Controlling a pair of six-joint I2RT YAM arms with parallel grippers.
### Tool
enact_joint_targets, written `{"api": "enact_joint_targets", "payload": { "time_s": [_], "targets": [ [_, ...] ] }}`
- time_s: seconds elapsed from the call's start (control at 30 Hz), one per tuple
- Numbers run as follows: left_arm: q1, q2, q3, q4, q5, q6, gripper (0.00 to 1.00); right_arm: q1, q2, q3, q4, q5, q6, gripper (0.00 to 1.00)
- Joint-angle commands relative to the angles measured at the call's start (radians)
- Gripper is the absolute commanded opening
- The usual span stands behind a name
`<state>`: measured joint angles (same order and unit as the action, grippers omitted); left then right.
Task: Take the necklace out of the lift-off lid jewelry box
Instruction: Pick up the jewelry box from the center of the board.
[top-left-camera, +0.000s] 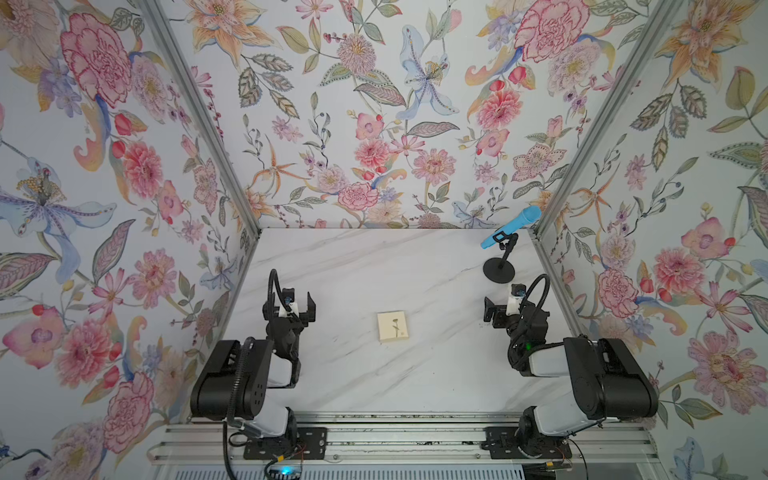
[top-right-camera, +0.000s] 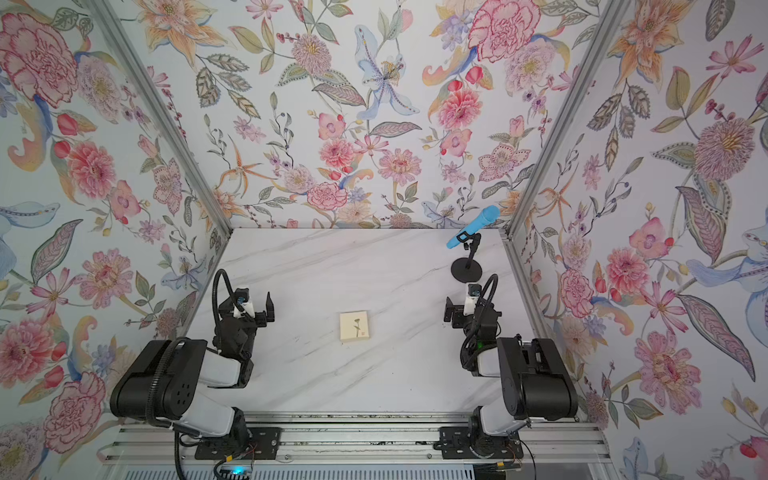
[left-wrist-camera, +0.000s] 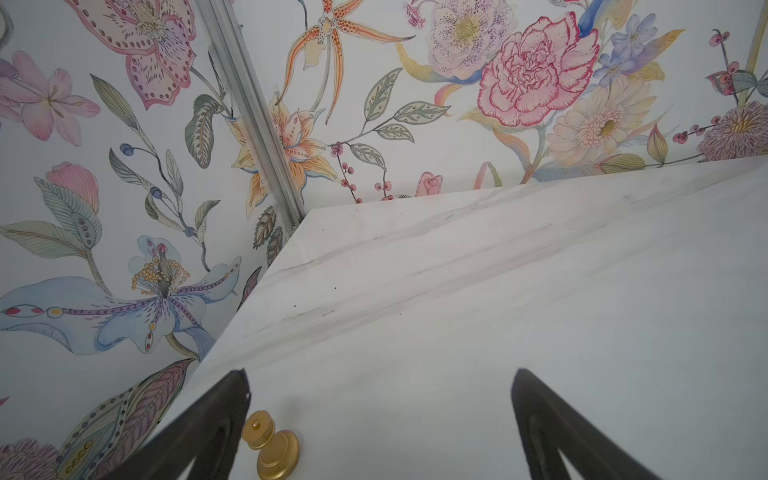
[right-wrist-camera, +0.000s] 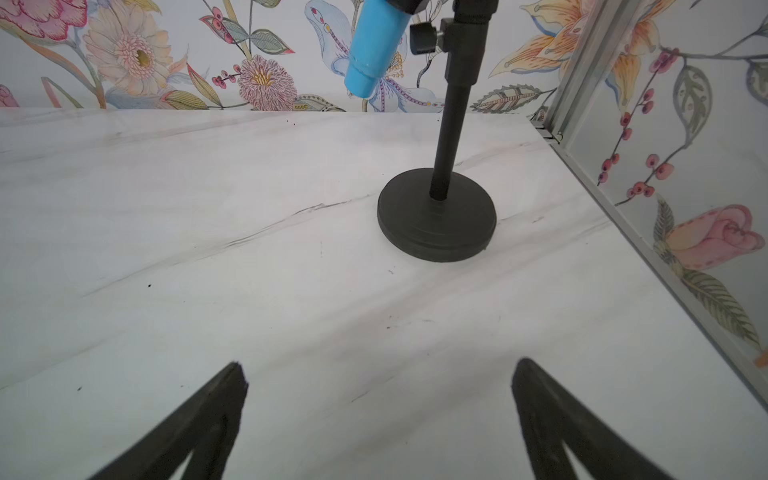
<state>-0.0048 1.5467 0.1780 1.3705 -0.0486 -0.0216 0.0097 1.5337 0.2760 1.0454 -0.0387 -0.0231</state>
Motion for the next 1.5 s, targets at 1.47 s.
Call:
{"api": "enact_joint_targets", "payload": {
  "time_s": [1.47],
  "targets": [
    [-0.145, -0.639, 0.321, -0.975, -0.280, -0.379, 1.00, 0.347, -0.280, 0.820, -1.428, 0.302, 0.179, 1.00]
  ]
}}
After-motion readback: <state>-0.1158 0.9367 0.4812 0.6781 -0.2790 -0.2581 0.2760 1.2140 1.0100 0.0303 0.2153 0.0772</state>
